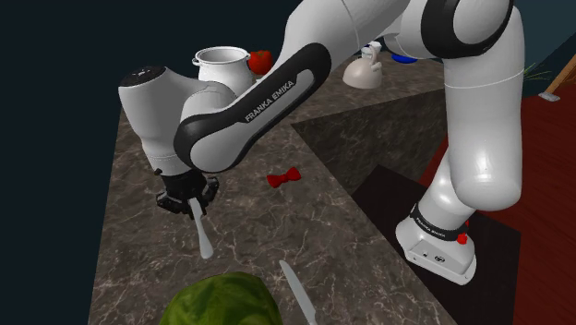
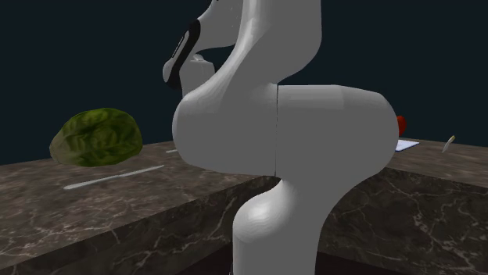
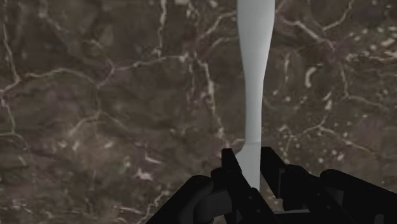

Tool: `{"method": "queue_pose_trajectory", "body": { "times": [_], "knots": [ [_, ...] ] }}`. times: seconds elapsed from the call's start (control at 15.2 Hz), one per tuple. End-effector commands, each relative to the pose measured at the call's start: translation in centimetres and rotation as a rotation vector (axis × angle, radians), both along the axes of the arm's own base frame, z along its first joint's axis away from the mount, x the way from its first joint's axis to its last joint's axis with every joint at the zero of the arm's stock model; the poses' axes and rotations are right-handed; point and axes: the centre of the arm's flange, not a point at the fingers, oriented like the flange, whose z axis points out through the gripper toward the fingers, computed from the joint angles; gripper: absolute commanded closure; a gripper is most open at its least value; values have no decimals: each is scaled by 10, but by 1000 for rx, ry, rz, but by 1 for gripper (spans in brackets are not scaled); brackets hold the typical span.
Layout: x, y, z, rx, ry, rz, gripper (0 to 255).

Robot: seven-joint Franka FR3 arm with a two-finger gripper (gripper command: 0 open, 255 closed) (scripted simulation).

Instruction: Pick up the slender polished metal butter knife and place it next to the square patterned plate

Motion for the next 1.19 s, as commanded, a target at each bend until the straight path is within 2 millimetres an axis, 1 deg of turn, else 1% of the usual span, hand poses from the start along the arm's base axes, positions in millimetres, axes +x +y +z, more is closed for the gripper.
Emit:
{"method": "queue_pose_trajectory", "body": {
  "times": [0.0,0.2,1.12],
  "knots": [
    [0,0,0,0,0,0,255],
    [0,0,0,0,0,0,255],
    [0,0,74,0,0,0,255]
  ]
}}
